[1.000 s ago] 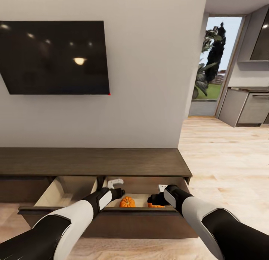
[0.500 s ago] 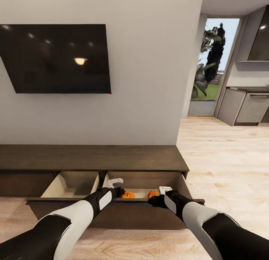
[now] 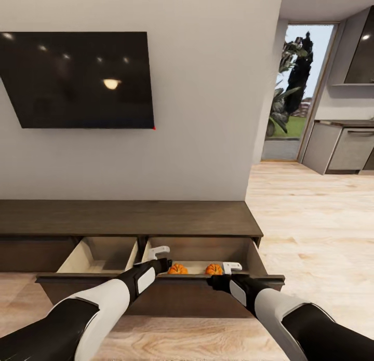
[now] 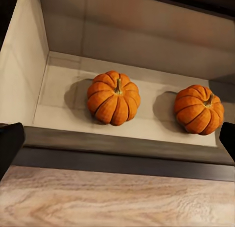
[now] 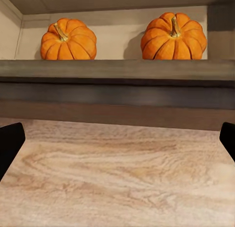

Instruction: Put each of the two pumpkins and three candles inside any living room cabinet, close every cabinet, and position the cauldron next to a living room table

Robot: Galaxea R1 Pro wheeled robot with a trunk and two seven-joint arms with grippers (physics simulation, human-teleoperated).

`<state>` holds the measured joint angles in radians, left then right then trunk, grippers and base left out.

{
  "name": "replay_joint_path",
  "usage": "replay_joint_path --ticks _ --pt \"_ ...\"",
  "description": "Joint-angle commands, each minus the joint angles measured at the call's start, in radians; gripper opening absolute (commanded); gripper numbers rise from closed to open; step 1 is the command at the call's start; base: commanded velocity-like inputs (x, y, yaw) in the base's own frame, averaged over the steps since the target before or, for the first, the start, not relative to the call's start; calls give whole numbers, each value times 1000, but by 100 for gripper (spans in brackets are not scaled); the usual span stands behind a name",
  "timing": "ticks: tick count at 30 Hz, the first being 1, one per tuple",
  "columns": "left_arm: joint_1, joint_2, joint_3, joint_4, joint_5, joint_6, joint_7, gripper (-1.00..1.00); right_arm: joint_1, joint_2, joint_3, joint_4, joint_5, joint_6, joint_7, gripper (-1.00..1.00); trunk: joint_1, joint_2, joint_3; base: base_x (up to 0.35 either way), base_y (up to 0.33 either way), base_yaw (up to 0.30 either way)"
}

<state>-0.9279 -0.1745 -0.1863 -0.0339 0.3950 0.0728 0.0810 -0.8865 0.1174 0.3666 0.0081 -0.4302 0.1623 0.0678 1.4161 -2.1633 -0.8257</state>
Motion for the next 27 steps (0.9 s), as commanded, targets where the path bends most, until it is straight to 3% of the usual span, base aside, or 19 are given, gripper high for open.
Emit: replay_joint_path --ticks 1,8,15,19,27 --pt "0 0 -9 -1 8 5 5 100 -1 0 9 1 -9 -3 3 100 4 -8 -4 0 0 0" --pt "0 0 -9 1 2 5 5 100 0 0 9 1 -9 -13 3 100 31 -57 -26 0 0 0" --pt "1 0 -9 2 -26 3 6 100 1 1 9 1 -8 -29 3 100 57 -106 -48 0 0 0" --pt "1 0 -8 14 -29 -49 6 100 23 0 9 1 -8 -99 2 100 73 -134 -61 0 0 0" --pt "2 0 -7 43 -31 -97 10 100 34 -1 9 1 -8 -124 1 100 103 -190 -86 0 0 0"
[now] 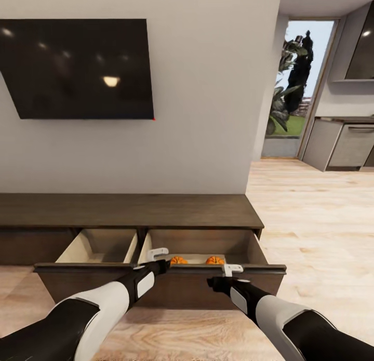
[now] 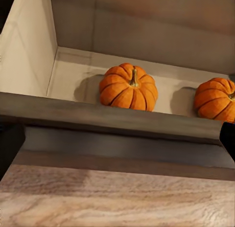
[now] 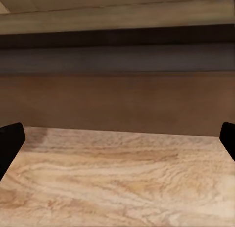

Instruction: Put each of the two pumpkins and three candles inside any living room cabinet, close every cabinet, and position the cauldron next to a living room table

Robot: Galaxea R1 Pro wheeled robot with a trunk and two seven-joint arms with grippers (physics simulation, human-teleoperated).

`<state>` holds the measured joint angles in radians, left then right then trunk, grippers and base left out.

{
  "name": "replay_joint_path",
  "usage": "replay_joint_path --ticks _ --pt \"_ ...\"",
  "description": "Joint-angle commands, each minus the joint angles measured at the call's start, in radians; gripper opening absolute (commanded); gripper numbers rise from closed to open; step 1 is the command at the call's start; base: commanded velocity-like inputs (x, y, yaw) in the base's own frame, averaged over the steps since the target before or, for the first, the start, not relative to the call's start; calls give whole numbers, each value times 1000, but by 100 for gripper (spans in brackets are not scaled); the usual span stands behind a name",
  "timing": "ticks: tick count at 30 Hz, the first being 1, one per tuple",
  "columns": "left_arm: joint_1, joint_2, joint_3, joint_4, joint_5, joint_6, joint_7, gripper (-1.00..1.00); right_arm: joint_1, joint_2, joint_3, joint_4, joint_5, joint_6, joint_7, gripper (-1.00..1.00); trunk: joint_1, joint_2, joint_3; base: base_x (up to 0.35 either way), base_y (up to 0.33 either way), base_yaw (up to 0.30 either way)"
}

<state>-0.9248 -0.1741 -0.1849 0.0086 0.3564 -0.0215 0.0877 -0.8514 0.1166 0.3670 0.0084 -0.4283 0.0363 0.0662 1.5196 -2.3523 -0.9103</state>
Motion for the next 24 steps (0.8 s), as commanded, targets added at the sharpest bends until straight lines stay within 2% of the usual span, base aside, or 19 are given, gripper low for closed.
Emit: replay_joint_path --ticks 1,3,6,21,24 --pt "0 0 -8 2 8 -12 4 100 -1 0 9 1 -10 2 3 100 4 -8 -4 0 0 0" --pt "1 0 -9 12 8 -45 5 100 0 1 9 1 -10 1 3 100 11 -22 -10 0 0 0" --pt "1 0 -9 20 8 -60 5 100 0 1 9 1 -10 1 3 100 23 -43 -20 0 0 0" --pt "15 0 -9 25 7 -67 4 100 0 2 9 1 -10 0 3 100 80 -148 -67 0 0 0" --pt "18 0 -10 25 7 -67 4 100 0 2 9 1 -10 -1 3 100 82 -148 -78 0 0 0"
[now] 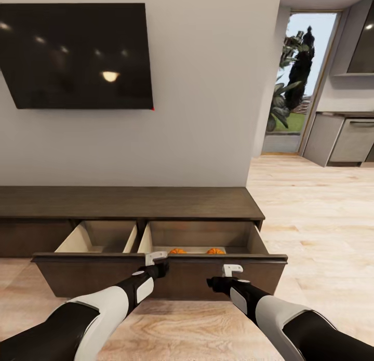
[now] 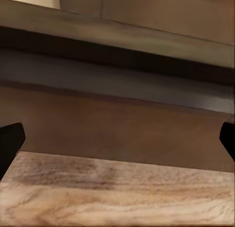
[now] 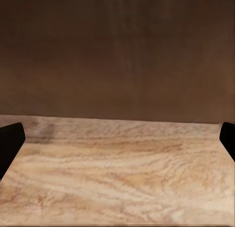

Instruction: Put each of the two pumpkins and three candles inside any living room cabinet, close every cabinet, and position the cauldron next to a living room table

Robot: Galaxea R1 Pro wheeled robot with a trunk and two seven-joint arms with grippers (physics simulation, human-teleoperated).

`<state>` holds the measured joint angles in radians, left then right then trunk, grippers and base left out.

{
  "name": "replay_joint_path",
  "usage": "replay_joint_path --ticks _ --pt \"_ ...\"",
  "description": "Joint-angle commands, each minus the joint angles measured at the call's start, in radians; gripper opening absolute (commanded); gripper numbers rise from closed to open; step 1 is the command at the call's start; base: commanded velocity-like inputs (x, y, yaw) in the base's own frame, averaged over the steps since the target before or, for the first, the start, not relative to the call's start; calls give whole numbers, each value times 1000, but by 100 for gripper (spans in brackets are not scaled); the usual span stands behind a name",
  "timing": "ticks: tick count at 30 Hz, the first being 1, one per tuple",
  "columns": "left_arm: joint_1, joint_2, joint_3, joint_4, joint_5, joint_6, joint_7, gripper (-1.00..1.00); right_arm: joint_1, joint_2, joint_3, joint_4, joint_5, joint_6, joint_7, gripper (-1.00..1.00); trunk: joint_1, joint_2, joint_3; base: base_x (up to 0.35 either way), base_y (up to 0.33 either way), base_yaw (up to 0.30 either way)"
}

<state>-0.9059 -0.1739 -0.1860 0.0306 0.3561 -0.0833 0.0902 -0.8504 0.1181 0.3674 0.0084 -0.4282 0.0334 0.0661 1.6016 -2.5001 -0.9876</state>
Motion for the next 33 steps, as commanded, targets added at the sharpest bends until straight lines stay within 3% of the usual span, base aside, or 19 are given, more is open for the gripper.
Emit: replay_joint_path --ticks 1,10,12,15,21,26,33 --pt "-1 -1 -9 3 7 -6 2 100 -1 0 8 1 -10 2 3 100 0 -1 -5 0 0 0" --pt "0 -1 -9 3 -9 -6 4 100 6 0 8 1 -11 -23 3 100 4 -3 -40 0 0 0" --pt "0 -1 -9 3 -11 -6 5 100 12 -1 8 1 -11 -47 3 100 4 -3 -40 0 0 0" --pt "1 -1 -9 4 -16 -7 7 100 38 -1 8 1 -11 -150 3 100 4 -3 -40 0 0 0" --pt "18 -1 -9 3 -19 -35 16 100 48 -1 7 1 -11 -204 3 100 4 -3 -40 0 0 0" --pt "26 -1 -9 3 -22 -85 119 100 49 -1 7 1 -12 -213 3 100 4 -3 -40 0 0 0" --pt "45 -1 -9 2 -27 -95 148 100 50 -1 7 1 -12 -214 3 100 4 -3 -40 0 0 0"
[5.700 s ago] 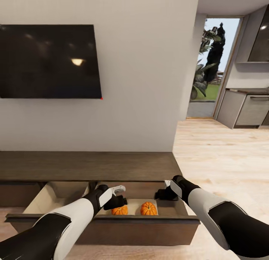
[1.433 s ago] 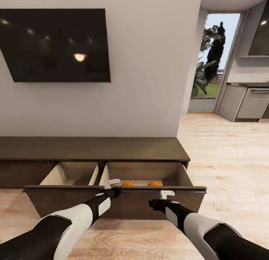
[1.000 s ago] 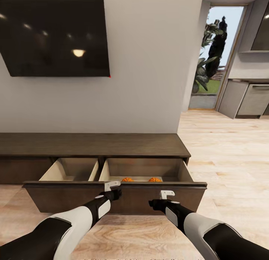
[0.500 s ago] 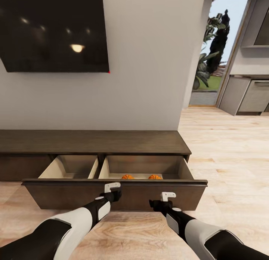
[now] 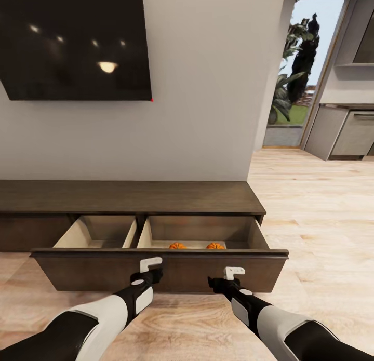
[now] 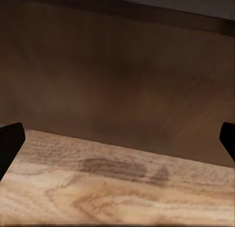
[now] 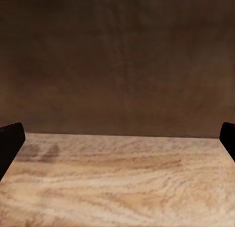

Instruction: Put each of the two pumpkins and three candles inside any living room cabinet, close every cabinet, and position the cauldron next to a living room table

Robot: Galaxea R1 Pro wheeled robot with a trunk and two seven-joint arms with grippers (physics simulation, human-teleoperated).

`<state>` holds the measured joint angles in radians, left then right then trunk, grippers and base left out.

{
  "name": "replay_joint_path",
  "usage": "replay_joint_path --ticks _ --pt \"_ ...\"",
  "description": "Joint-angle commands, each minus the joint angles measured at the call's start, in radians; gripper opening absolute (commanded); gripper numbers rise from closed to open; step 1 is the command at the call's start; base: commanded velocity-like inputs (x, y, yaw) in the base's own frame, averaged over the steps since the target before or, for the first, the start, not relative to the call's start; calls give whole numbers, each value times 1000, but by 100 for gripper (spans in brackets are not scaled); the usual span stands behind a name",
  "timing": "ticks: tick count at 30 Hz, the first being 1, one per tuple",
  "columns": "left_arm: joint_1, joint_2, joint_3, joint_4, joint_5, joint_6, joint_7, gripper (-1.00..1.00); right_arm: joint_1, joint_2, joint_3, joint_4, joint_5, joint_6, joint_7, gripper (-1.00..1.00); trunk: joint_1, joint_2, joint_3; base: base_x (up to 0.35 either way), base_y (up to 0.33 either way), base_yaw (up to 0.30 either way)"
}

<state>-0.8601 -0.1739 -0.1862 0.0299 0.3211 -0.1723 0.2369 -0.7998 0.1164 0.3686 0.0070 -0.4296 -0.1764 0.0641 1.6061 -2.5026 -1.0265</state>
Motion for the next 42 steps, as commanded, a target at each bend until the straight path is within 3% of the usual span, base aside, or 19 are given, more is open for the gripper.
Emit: replay_joint_path --ticks 1,7,26,42 --pt "0 -1 -9 3 6 -7 2 100 -1 0 6 2 -11 -5 5 100 0 0 -1 0 0 0" --pt "5 -1 -9 4 -45 -44 4 100 -1 0 7 2 -11 -5 5 100 0 0 -1 0 0 0" --pt "6 -1 -9 5 -54 -55 4 100 -1 0 7 2 -10 -5 5 100 0 0 -1 0 0 0" --pt "6 -1 -9 4 -54 -53 3 100 2 0 6 2 -13 -24 5 100 7 -4 -59 0 0 0"
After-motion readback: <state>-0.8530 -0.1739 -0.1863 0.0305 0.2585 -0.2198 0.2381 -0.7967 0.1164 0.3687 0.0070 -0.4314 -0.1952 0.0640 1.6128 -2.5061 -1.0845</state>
